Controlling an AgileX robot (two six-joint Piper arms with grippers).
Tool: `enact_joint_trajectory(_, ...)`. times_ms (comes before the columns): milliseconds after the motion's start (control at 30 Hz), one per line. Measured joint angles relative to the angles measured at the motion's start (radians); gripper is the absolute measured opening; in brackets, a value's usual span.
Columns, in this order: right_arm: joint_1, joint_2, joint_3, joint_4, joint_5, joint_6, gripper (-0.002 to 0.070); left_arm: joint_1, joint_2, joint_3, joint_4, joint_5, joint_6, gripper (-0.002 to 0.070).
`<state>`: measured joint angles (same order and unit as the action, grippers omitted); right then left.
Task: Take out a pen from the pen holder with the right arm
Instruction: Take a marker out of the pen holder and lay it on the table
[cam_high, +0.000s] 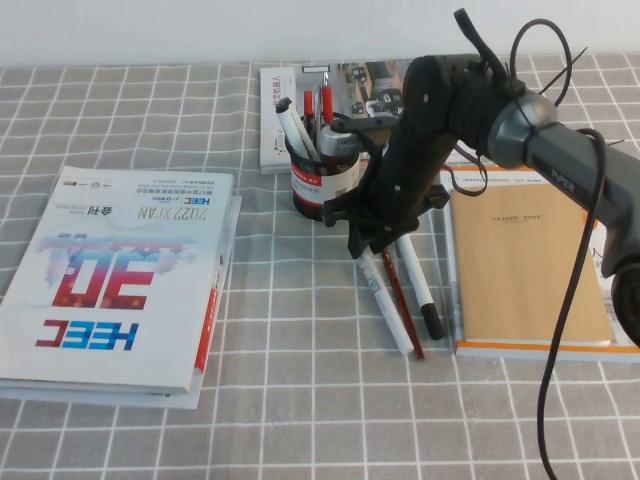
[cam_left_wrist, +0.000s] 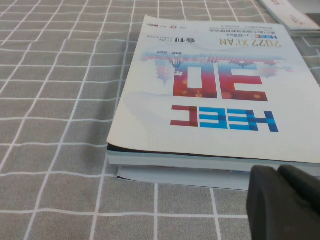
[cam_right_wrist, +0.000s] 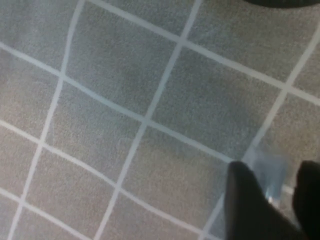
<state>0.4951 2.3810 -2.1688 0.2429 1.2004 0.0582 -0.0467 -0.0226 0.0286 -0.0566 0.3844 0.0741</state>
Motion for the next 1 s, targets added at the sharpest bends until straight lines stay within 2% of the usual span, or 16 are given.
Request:
enact_joint_trajectory(133,0.000,0.000,0.000,-0.006,-0.008,0.000,0.0284,0.000,0.000,0.000,0.000,0.000,0.000,-0.0005)
enact_joint_trajectory(233,0.000,0.000,0.000,-0.013,-0.013,0.000,0.0315,0.000,0.000,0.000,0.000,0.000,0.000,-0.0005)
enact_joint_trajectory(367,0.000,-0.014,0.000,-0.029,0.002,0.000,0.0319,0.000,0.000,0.000,0.000,0.000,0.000,-0.0005)
enact_joint_trajectory(467,0.012,-0.058,0.000,-0.078,0.023,0.000,0.0265,0.000,0.000,0.000,0.000,0.000,0.000,-0.0005)
enact_joint_trajectory(667,0.081,-0.229,0.033,-0.167,0.027,0.000,0.0036,0.000,0.000,0.000,0.000,0.000,0.000,-0.0005)
enact_joint_trajectory(767,0.126,-0.345,0.107,-0.211,0.029,0.000,0.0003,0.000,0.000,0.000,0.000,0.000,0.000,-0.0005)
enact_joint_trajectory(1000,0.189,-0.665,0.426,-0.243,0.005,0.004,-0.0010,0.000,0.000,0.000,0.000,0.000,0.000,-0.0005)
